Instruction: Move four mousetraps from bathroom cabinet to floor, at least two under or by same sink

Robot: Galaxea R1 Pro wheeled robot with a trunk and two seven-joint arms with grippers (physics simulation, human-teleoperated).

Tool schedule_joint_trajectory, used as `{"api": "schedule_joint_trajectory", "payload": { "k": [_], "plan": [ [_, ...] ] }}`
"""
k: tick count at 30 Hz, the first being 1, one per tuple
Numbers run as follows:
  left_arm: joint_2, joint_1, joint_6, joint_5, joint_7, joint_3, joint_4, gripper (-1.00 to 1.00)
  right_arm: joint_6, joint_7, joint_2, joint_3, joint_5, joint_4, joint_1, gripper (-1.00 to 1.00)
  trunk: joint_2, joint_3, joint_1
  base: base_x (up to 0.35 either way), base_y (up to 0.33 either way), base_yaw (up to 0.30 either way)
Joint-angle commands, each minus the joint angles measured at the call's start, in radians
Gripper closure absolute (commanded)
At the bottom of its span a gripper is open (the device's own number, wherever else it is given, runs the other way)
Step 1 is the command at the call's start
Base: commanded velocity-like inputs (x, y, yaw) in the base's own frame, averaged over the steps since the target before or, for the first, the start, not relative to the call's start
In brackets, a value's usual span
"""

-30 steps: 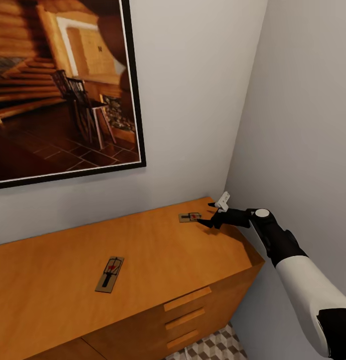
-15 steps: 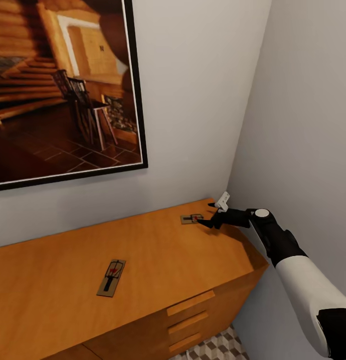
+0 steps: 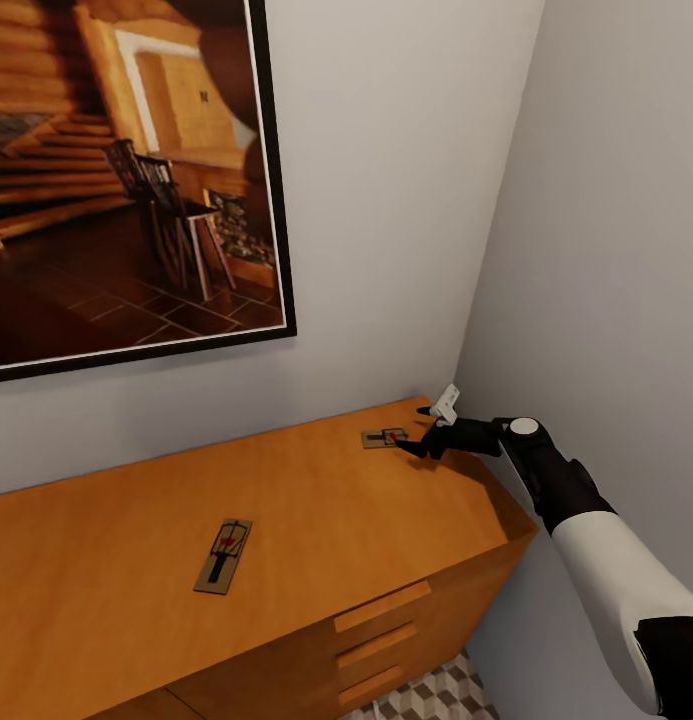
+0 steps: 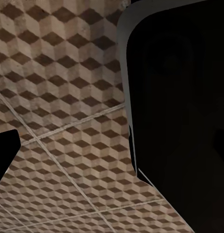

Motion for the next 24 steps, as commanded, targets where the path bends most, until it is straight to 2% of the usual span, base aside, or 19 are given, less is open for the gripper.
{"api": "schedule_joint_trajectory", "payload": {
  "k": [1,24],
  "plan": [
    [0.0,-0.001,-0.001,0.008,0.001,-0.008,0.002,-1.0,0.008,0.003,-0.001,0.001,0.001,-0.002,0.0,-1.0,-0.001,-0.001,0.0,0.0,0.0,0.0],
    [-0.001,0.0,-0.001,0.008,0.0,-0.008,0.001,-1.0,0.008,0.001,-0.001,0.001,0.003,-0.002,0.0,-1.0,-0.001,-0.011,0.0,0.0,0.0,0.0]
  ]
}}
